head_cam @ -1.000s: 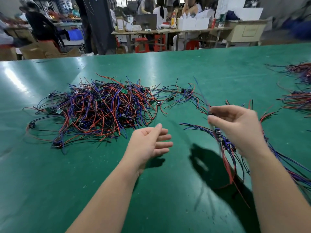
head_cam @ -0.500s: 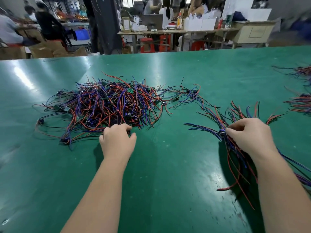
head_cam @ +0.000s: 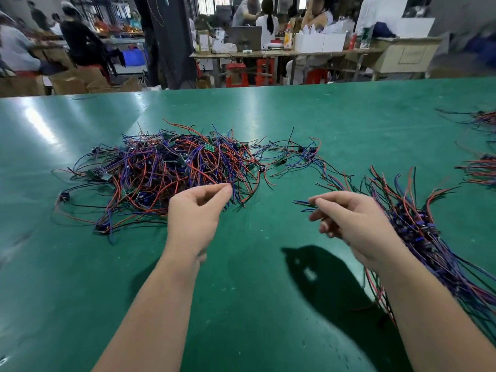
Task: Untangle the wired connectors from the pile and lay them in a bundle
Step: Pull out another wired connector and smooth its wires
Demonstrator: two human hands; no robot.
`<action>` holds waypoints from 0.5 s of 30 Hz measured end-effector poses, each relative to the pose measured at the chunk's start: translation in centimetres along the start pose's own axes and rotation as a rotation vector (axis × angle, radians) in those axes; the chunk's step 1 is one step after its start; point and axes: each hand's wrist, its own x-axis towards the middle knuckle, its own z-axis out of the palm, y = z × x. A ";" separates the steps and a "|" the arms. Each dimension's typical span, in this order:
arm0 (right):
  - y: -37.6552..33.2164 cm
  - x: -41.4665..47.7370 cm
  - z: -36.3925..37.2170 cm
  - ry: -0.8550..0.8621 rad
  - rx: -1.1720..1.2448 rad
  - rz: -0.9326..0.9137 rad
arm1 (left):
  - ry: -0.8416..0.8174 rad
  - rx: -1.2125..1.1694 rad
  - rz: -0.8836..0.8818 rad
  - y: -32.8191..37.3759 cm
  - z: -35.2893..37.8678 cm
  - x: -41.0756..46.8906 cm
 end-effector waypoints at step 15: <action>0.6 -1.0 1.8 -0.435 0.251 0.246 | -1.058 0.365 0.137 -0.1 3.2 -5.1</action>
